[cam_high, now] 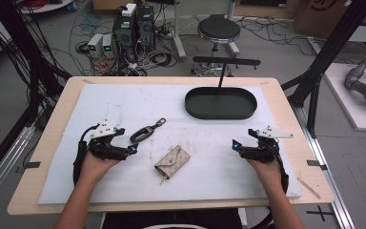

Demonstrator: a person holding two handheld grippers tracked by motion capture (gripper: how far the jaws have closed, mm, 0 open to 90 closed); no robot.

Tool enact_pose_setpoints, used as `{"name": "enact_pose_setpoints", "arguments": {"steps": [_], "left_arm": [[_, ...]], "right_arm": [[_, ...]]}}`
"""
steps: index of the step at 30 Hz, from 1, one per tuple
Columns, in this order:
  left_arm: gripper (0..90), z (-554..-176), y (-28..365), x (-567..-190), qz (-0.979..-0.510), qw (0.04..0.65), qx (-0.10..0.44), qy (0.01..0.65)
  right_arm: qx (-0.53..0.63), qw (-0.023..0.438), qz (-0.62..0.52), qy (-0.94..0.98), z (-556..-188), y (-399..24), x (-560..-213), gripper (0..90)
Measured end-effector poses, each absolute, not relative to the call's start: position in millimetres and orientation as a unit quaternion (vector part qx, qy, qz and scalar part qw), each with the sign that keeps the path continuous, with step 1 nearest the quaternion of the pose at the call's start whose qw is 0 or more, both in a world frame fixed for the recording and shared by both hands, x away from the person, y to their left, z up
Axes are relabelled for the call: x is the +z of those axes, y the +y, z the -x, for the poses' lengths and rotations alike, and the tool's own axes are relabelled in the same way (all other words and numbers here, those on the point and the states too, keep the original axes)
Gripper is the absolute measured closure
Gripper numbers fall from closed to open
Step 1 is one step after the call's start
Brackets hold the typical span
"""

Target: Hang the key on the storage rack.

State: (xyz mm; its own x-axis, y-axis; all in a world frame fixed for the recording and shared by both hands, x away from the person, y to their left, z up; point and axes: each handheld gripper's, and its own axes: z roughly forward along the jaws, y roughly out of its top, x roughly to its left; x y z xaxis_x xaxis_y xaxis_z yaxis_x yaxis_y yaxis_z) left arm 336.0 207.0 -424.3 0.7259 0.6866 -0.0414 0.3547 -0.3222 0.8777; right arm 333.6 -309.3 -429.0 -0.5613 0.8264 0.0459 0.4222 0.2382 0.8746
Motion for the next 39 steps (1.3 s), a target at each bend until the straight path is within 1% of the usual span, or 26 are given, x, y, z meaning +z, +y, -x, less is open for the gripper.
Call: {"name": "enact_pose_setpoints", "arguments": {"steps": [6, 11, 15, 21, 26, 28, 39], "left_arm": [[16.1, -338, 209, -426, -0.794, 0.477, 0.174, 0.335], [16.1, -339, 210, -424, -0.788, 0.485, 0.175, 0.335], [16.2, -344, 208, -424, -0.787, 0.487, 0.174, 0.336], [16.2, -359, 202, -426, -0.789, 0.487, 0.157, 0.340], [16.1, -373, 188, -423, -0.798, 0.477, 0.156, 0.333], [16.1, -383, 177, -423, -0.812, 0.457, 0.153, 0.331], [16.4, -414, 150, -425, -0.829, 0.431, 0.136, 0.330]], "right_arm": [[0.456, 0.220, -0.410, 0.759, -334, -309, -429, 15.8], [0.453, 0.222, -0.402, 0.764, -329, -307, -429, 15.8], [0.454, 0.224, -0.405, 0.761, -325, -307, -428, 15.8], [0.456, 0.223, -0.411, 0.757, -324, -312, -429, 15.8], [0.458, 0.221, -0.417, 0.754, -321, -316, -429, 15.8], [0.458, 0.220, -0.417, 0.754, -322, -316, -429, 15.8], [0.456, 0.213, -0.407, 0.762, -323, -310, -430, 15.8]]}}
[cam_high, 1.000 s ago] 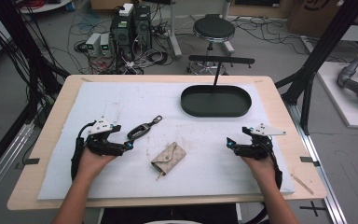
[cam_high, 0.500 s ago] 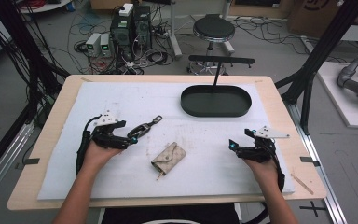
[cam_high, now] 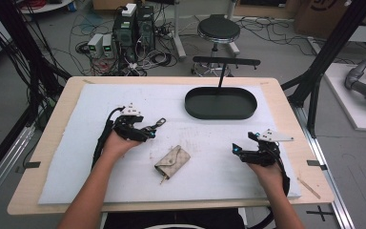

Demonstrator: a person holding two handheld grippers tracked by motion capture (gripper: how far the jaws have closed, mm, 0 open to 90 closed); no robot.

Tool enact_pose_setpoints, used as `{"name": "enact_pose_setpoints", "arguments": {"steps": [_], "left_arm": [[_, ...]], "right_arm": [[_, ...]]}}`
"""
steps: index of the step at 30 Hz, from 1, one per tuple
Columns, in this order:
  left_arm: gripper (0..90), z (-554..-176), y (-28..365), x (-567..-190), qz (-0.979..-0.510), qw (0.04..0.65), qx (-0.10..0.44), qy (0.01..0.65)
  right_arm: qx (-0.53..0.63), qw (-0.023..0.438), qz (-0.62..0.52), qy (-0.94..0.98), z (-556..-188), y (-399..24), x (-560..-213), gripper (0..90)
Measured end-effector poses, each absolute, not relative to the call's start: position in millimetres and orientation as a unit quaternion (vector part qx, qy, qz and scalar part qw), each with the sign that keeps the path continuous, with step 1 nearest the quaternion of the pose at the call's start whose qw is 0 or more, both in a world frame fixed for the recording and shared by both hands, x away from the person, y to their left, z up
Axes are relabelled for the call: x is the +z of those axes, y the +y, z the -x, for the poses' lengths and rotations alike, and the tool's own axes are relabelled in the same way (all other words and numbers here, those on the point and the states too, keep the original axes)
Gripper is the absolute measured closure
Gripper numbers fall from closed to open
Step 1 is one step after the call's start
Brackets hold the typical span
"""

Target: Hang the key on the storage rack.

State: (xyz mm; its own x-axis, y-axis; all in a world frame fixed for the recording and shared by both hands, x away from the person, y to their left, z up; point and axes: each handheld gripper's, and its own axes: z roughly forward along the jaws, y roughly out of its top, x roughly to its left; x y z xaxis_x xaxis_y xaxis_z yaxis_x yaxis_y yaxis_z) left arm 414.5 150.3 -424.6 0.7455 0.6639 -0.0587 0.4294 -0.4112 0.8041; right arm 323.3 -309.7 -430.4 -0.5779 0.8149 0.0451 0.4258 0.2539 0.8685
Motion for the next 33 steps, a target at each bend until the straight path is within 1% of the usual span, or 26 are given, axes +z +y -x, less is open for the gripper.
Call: {"name": "enact_pose_setpoints", "arguments": {"steps": [2, 3, 6, 11, 12, 14, 17, 18, 20, 21, 25, 26, 27, 28, 30, 31, 33], "left_arm": [[17.1, -420, 147, -426, -0.832, 0.426, 0.132, 0.331], [21.0, -423, 145, -427, -0.833, 0.423, 0.133, 0.330], [22.0, -431, 141, -430, -0.836, 0.414, 0.126, 0.338], [31.5, -441, 137, -432, -0.840, 0.402, 0.125, 0.343], [31.5, -443, 136, -432, -0.843, 0.396, 0.124, 0.342], [37.7, -444, 134, -435, -0.844, 0.395, 0.126, 0.341], [39.3, -446, 132, -439, -0.850, 0.378, 0.127, 0.343], [42.2, -447, 132, -442, -0.854, 0.368, 0.128, 0.344], [42.4, -447, 132, -443, -0.855, 0.366, 0.130, 0.345], [44.7, -447, 132, -443, -0.855, 0.364, 0.133, 0.343], [48.3, -446, 130, -443, -0.857, 0.361, 0.140, 0.339], [53.4, -446, 130, -443, -0.859, 0.360, 0.141, 0.337], [56.2, -445, 128, -442, -0.860, 0.360, 0.141, 0.334], [56.2, -444, 127, -442, -0.862, 0.359, 0.143, 0.329], [62.2, -442, 125, -441, -0.865, 0.355, 0.144, 0.325], [68.8, -441, 124, -441, -0.867, 0.354, 0.144, 0.320], [74.1, -439, 121, -441, -0.870, 0.352, 0.148, 0.313]], "right_arm": [[0.455, 0.214, -0.406, 0.763, -323, -310, -431, 15.8], [0.457, 0.213, -0.406, 0.762, -324, -310, -431, 15.8], [0.457, 0.213, -0.407, 0.761, -324, -311, -431, 15.8], [0.456, 0.214, -0.405, 0.763, -324, -310, -431, 15.8], [0.456, 0.214, -0.405, 0.763, -324, -310, -431, 15.8], [0.456, 0.216, -0.403, 0.764, -324, -310, -431, 15.8], [0.456, 0.215, -0.404, 0.764, -324, -310, -431, 15.8], [0.455, 0.216, -0.403, 0.764, -324, -310, -431, 15.8], [0.455, 0.216, -0.403, 0.764, -324, -310, -431, 15.8], [0.454, 0.216, -0.402, 0.765, -324, -310, -432, 15.8], [0.454, 0.215, -0.403, 0.765, -324, -309, -432, 15.8], [0.453, 0.216, -0.402, 0.766, -324, -309, -432, 15.8], [0.453, 0.216, -0.402, 0.766, -324, -309, -432, 15.8], [0.453, 0.216, -0.402, 0.766, -324, -309, -432, 15.8], [0.453, 0.216, -0.403, 0.765, -324, -309, -432, 15.8], [0.453, 0.215, -0.403, 0.765, -324, -309, -431, 15.8], [0.454, 0.216, -0.403, 0.765, -324, -309, -432, 15.8]]}}
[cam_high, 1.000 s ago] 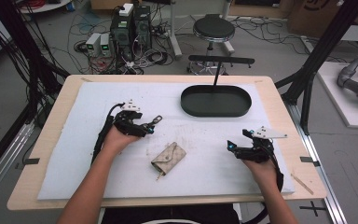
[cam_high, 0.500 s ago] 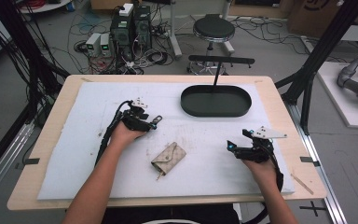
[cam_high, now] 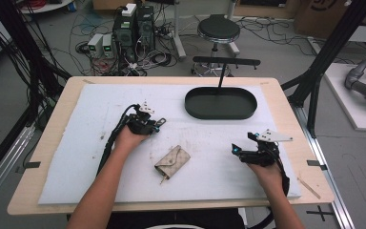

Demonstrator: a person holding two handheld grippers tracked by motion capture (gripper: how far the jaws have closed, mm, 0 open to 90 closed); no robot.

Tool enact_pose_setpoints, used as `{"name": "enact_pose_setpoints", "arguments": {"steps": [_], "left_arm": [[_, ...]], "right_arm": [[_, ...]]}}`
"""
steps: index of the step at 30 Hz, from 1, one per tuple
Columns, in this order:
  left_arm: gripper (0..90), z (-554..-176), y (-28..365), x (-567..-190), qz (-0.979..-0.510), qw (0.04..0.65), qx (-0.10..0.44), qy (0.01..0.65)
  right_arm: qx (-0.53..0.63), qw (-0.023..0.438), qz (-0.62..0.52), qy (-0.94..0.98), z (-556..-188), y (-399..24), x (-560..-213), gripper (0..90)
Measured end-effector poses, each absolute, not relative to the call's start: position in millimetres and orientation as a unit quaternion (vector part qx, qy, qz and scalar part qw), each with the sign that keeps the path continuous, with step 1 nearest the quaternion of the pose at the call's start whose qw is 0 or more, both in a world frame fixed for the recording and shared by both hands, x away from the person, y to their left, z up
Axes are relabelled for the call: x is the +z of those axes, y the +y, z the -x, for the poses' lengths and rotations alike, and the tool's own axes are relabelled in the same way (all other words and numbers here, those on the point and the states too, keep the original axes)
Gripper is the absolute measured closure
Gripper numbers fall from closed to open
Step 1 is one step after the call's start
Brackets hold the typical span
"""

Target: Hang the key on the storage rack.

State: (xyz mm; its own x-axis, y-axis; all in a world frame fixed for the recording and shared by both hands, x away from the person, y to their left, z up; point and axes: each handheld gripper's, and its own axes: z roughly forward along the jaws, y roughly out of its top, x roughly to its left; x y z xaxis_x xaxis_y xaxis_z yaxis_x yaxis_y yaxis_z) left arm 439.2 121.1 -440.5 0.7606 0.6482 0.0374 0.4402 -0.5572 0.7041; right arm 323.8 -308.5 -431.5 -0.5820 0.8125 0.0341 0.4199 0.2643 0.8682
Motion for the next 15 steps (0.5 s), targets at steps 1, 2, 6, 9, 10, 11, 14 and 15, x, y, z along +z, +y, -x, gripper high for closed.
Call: {"name": "enact_pose_setpoints", "arguments": {"steps": [1, 2, 6, 9, 10, 11, 14, 15], "left_arm": [[77.6, -438.1, 120.2, -441.0, -0.871, 0.354, 0.148, 0.308], [79.2, -438.1, 120.2, -441.0, -0.871, 0.354, 0.148, 0.308], [80.4, -437.7, 121.0, -441.6, -0.875, 0.355, 0.154, 0.290], [81.6, -437.6, 122.8, -442.7, -0.873, 0.363, 0.154, 0.287], [82.2, -436.4, 122.7, -442.9, -0.870, 0.366, 0.158, 0.291], [82.8, -435.4, 122.9, -442.6, -0.869, 0.368, 0.165, 0.288], [83.9, -432.1, 123.1, -438.1, -0.864, 0.379, 0.175, 0.281], [84.1, -431.0, 123.2, -435.2, -0.861, 0.386, 0.177, 0.279]], "right_arm": [[0.453, 0.215, -0.403, 0.765, -323.5, -308.4, -431.4, 15.8], [0.453, 0.215, -0.403, 0.765, -323.5, -308.4, -431.4, 15.8], [0.453, 0.215, -0.402, 0.766, -323.1, -308.1, -431.4, 15.8], [0.453, 0.216, -0.400, 0.767, -323.1, -308.0, -431.6, 15.8], [0.453, 0.216, -0.400, 0.767, -323.1, -307.7, -431.7, 15.8], [0.454, 0.215, -0.400, 0.767, -323.0, -307.1, -431.9, 15.8], [0.453, 0.215, -0.400, 0.768, -322.9, -306.5, -431.8, 15.8], [0.453, 0.215, -0.398, 0.768, -323.1, -306.3, -431.8, 15.8]]}}
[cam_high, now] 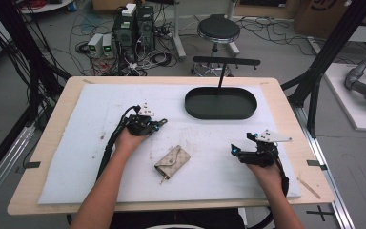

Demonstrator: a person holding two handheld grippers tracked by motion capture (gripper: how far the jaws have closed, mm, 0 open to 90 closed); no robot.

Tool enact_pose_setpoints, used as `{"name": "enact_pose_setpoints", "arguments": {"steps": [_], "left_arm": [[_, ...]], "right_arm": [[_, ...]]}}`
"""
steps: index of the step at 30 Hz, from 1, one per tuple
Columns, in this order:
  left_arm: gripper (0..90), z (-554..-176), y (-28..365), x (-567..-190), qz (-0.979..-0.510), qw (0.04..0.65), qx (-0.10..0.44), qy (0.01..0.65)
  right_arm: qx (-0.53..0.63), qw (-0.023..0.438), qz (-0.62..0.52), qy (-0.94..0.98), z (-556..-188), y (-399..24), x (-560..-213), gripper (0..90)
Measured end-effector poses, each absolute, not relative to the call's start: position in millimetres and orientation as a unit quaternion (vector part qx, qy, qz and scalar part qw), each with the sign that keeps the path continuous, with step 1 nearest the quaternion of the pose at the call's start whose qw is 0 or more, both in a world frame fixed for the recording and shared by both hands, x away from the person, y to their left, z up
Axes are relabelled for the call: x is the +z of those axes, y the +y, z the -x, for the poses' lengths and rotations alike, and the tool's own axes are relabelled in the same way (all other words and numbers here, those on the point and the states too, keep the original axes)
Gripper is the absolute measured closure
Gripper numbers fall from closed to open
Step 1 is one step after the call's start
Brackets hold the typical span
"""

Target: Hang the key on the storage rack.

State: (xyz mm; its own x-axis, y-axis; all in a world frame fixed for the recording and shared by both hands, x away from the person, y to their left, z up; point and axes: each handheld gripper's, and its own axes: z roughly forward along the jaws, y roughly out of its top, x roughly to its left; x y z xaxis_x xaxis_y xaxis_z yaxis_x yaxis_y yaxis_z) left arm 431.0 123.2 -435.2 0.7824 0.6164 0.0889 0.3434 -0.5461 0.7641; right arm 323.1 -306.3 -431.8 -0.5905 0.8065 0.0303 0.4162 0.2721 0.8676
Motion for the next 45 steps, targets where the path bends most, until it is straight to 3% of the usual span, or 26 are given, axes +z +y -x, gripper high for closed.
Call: {"name": "enact_pose_setpoints", "arguments": {"steps": [13, 34, 45], "left_arm": [[84.6, -428, 114, -379, -0.835, 0.447, 0.200, 0.253], [84.5, -483, 60, -298, -0.831, 0.466, 0.220, 0.209], [84.5, -506, 41, -280, -0.828, 0.478, 0.212, 0.203]], "right_arm": [[0.456, 0.213, -0.398, 0.767, -323, -305, -431, 15.8], [0.455, 0.203, -0.395, 0.772, -322, -301, -433, 15.8], [0.456, 0.204, -0.395, 0.771, -323, -303, -433, 15.8]]}}
